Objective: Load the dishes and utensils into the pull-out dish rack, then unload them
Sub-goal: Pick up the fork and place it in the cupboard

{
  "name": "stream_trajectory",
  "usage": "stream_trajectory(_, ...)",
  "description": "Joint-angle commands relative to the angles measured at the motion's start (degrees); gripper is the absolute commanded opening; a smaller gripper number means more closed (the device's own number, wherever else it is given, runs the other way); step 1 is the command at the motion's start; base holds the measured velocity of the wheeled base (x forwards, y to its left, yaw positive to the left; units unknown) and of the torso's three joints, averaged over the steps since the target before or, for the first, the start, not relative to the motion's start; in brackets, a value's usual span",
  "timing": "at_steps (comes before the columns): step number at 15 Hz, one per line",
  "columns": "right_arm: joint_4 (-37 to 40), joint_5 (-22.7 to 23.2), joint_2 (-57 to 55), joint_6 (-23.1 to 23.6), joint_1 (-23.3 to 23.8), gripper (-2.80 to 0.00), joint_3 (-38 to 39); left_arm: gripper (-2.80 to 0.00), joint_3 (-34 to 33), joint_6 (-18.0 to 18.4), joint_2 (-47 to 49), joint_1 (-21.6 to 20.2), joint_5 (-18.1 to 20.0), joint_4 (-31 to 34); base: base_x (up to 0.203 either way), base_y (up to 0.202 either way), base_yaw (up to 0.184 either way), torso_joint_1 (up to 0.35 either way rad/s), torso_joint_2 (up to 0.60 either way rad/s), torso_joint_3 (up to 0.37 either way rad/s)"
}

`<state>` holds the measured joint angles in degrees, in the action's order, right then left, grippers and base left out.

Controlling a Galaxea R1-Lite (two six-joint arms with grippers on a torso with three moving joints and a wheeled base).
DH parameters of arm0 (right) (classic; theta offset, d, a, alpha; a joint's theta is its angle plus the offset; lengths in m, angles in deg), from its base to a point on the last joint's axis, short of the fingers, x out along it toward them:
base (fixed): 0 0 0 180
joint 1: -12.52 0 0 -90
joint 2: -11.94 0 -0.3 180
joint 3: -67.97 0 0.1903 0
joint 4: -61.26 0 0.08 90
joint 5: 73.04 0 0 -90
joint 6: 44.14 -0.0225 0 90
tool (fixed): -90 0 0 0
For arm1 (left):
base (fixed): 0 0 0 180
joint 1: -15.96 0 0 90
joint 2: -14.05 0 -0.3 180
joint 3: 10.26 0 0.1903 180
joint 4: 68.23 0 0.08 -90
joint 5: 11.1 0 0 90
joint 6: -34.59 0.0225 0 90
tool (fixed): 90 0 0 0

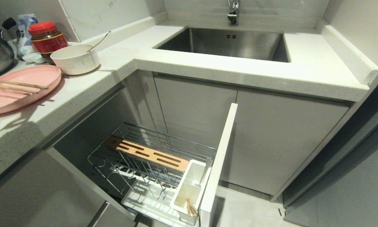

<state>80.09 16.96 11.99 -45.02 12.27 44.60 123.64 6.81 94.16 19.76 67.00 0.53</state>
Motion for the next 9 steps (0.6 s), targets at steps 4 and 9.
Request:
stream_trajectory(4, 0.0, 0.0, 0.0, 0.0, 0.0, -2.80, 1.5, -2.80, -4.0, 0.4, 0.4, 0.3, 6.0, -6.4, 0.000, 0.000, 0.000, 0.000, 0.00, 0.000)
stream_trajectory(9, 0.0, 0.0, 0.0, 0.0, 0.0, -2.80, 1.5, -2.80, -20.7, 10.1, -2.9, 3.4, 6.1, -24.7, 0.000, 0.000, 0.000, 0.000, 0.00, 0.000)
